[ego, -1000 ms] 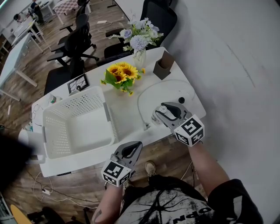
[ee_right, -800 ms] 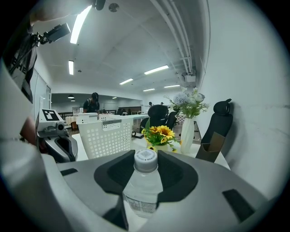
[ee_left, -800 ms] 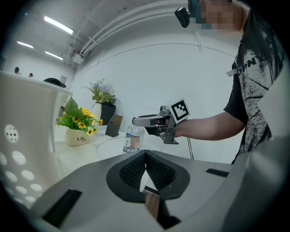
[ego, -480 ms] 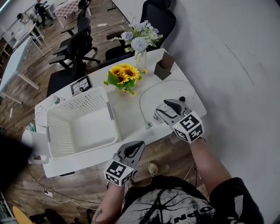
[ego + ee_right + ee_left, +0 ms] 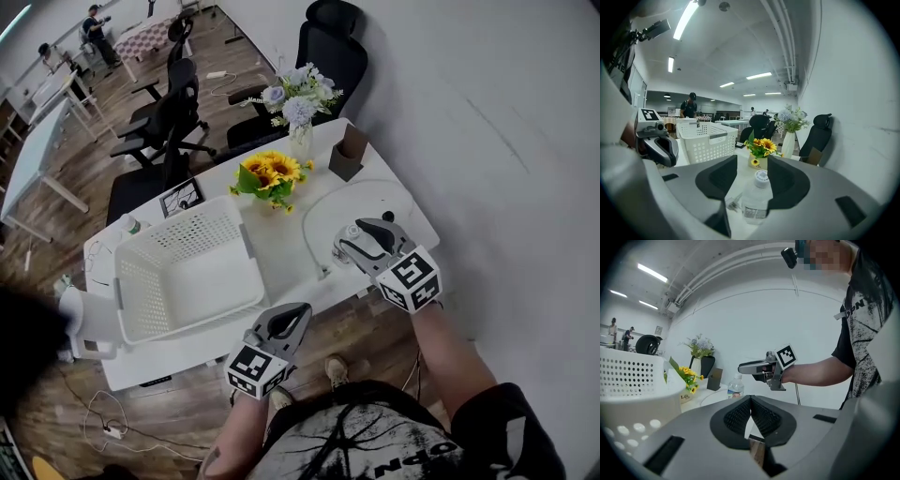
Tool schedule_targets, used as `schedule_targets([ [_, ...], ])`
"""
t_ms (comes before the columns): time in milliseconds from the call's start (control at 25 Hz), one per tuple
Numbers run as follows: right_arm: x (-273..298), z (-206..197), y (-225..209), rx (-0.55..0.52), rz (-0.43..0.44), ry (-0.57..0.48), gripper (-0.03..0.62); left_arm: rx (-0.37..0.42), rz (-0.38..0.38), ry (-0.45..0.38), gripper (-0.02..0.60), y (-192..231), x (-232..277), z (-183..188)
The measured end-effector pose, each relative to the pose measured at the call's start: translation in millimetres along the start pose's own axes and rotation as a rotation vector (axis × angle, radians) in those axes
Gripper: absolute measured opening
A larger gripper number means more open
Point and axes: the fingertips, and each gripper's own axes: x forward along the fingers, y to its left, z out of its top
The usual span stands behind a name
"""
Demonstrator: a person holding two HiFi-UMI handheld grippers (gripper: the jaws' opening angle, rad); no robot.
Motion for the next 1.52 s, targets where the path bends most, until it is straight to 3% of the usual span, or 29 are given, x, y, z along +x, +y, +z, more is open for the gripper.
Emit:
schedule_targets([
  [280, -21, 14, 25, -0.024, -0.027, -0.028, 0.188, 0.049, -0.025, -0.011, 0.011, -1, -22, 10],
  [680, -40, 28, 92, -0.005, 0.005, -0.081, 0.039, 0.108, -0.039, -0.042, 0.011, 1, -61, 26],
  [1040, -51, 27, 147, 0.035, 0.068, -0.100, 0.034, 0.129, -0.050, -0.032, 0.011, -2, -80, 20],
  [1520, -60, 21, 160, 0.025, 0.075, -0.091, 0.034, 0.148, -0.041, -0.047, 0.011, -3, -87, 25],
])
